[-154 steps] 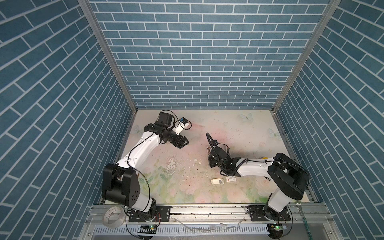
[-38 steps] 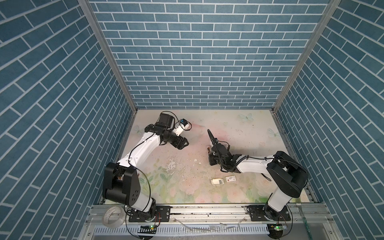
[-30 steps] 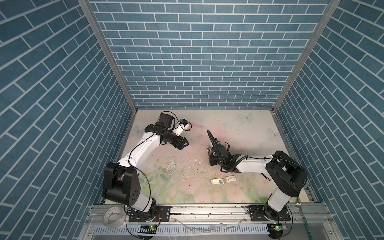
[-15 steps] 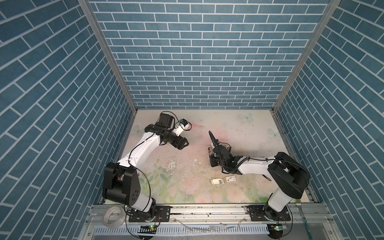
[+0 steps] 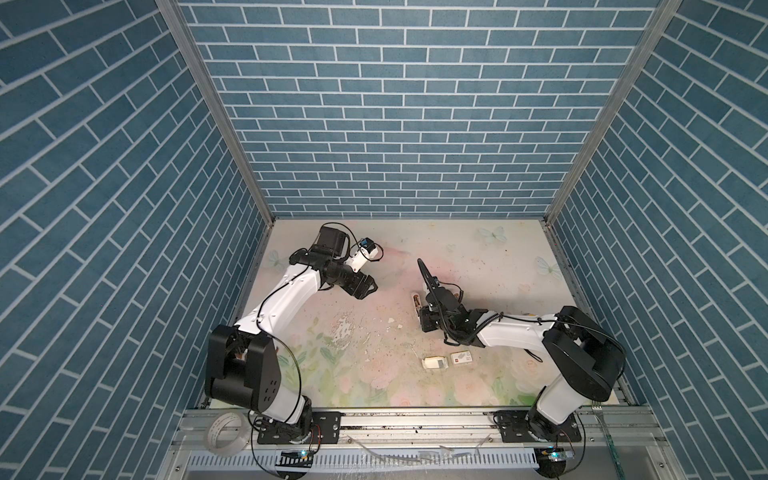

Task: Load the staples into the stapler
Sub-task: 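Lift the right gripper off the stapler and move toward the white tray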

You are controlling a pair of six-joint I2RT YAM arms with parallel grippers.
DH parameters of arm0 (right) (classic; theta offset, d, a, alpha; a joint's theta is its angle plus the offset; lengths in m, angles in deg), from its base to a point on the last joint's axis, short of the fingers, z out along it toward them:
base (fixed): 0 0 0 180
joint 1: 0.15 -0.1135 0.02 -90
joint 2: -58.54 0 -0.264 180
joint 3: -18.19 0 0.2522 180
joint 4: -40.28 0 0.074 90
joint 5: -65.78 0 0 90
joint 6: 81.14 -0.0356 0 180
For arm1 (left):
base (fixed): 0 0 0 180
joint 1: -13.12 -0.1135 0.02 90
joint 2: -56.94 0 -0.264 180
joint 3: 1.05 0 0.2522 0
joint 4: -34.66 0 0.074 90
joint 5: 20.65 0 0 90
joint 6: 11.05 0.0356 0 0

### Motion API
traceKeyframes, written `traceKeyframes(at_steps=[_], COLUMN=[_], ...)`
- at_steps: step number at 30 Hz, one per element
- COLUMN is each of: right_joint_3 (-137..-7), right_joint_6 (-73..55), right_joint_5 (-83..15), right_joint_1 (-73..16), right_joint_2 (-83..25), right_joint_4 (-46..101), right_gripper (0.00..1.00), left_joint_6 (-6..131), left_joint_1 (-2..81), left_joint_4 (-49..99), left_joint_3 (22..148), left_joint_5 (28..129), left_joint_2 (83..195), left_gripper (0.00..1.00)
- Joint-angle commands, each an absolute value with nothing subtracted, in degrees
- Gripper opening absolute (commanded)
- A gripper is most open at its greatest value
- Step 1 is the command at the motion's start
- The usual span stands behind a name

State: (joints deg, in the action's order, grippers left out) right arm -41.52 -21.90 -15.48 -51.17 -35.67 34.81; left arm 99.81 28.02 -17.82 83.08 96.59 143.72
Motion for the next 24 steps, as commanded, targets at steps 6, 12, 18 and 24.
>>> traceKeyframes(at_steps=[6, 12, 18, 24], right_joint_3=[-40.98, -36.79, -33.45, -32.01], right_joint_6=[-23.83, -29.29, -36.75, -40.52], right_joint_5=[-16.40, -25.35, -26.44, -24.84], right_joint_1=[-51.08, -52.37, -57.87, -61.12], right_joint_2=[-22.78, -9.83, -3.23, -4.55], right_joint_4=[21.39, 7.75, 1.22, 3.19], right_gripper=[0.29, 0.32, 0.35, 0.37], left_joint_6=[100.66, 100.50, 100.31, 100.30], left_joint_1=[27.54, 27.58, 27.63, 27.62], left_joint_4=[-18.42, -18.25, -18.28, -18.29], left_joint_3=[82.84, 82.85, 83.11, 83.03], left_joint_5=[96.51, 97.56, 98.79, 99.67], left_joint_2=[141.36, 141.27, 141.90, 141.67], left_gripper=[0.80, 0.80, 0.81, 0.81])
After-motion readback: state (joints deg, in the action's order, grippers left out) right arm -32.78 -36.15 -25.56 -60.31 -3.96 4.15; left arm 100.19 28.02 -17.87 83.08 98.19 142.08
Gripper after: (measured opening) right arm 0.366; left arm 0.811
